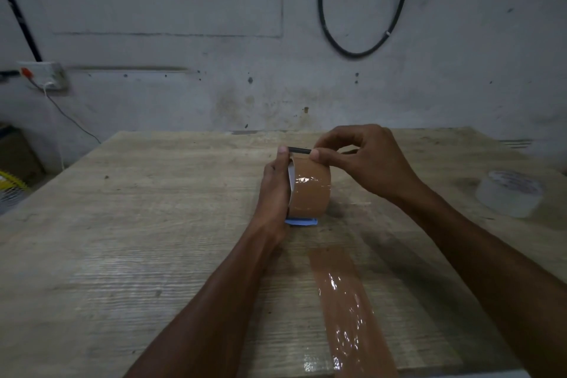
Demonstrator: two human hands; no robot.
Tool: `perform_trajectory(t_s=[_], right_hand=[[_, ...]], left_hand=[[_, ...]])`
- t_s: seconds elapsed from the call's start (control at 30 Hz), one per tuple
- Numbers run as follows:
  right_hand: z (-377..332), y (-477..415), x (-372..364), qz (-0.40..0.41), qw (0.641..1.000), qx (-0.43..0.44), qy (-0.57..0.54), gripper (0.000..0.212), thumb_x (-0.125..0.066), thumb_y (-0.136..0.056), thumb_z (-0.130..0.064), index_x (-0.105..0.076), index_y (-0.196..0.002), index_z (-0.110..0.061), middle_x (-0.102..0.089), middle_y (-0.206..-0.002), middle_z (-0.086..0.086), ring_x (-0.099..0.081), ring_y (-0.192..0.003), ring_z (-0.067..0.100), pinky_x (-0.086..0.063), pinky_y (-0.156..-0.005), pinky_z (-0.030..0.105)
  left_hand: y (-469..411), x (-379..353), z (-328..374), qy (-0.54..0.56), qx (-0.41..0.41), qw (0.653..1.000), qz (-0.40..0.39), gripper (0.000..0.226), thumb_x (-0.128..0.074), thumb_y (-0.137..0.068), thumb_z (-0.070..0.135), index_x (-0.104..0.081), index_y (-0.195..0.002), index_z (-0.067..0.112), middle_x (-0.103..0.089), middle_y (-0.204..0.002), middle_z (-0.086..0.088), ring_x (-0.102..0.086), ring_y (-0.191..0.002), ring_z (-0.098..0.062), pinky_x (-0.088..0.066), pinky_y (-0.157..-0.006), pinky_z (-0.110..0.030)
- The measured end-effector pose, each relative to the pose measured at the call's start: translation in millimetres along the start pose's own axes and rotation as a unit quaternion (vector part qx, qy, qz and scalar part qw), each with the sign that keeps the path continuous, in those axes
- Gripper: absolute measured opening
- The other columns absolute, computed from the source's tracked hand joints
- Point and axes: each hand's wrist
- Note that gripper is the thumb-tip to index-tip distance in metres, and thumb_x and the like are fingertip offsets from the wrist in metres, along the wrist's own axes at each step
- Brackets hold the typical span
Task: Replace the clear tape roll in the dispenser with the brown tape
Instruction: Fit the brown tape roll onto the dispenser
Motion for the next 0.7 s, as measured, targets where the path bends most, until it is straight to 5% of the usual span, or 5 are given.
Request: perform_trajectory(t_s=[0.17, 0.43, 0.57, 0.7], right_hand=[[0, 0, 0, 0.003, 1.0, 0.0, 0.013, 0.016, -0.077, -0.082, -0.033, -0.077, -0.092, -0.021, -0.075, -0.088, -0.01, -0.07, -0.084, 0.0, -0.06, -0.077, 0.029], [4, -2, -2, 0.017, 0.999, 0.006, 0.047, 0.01, -0.072, -0.086, -0.035, -0.075, -0.091, -0.027, -0.067, -0.079, -0.023, -0.065, -0.082, -0.01, -0.049, -0.07, 0.007], [8, 3, 1, 0.034, 0.999, -0.016, 0.022, 0.013, -0.065, -0.093, -0.031, -0.074, -0.095, -0.023, -0.069, -0.084, -0.018, -0.066, -0.078, -0.006, -0.056, -0.071, 0.018], [8, 19, 9, -0.007, 0.993, -0.051, -0.104, 0.017, -0.061, -0.095, -0.014, -0.071, -0.108, -0.018, -0.073, -0.105, -0.006, -0.068, -0.096, 0.009, -0.06, -0.081, 0.033]], left_hand=[[-3, 0, -2, -0.004, 0.009, 1.0, 0.008, 0.051, -0.04, -0.096, 0.061, -0.066, -0.109, 0.019, -0.075, -0.095, -0.014, -0.074, -0.078, -0.027, -0.057, -0.075, -0.046], [-4, 1, -4, 0.002, 0.007, 1.0, 0.007, 0.045, -0.04, -0.096, 0.06, -0.071, -0.095, 0.028, -0.076, -0.088, -0.01, -0.073, -0.076, -0.026, -0.056, -0.081, -0.051], [-4, 3, -5, 0.035, 0.027, 0.999, -0.012, 0.067, -0.048, -0.082, 0.072, -0.071, -0.11, 0.016, -0.073, -0.096, -0.015, -0.069, -0.082, -0.032, -0.056, -0.076, -0.047], [-2, 3, -2, 0.068, 0.052, 0.996, -0.036, 0.088, -0.057, -0.067, 0.078, -0.063, -0.125, 0.013, -0.073, -0.103, -0.019, -0.07, -0.081, -0.032, -0.058, -0.063, -0.038]])
Point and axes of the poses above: each hand's wrist, its own y-axis away from the middle knuckle, its own x-axis out of the back of the hand, z = x × y
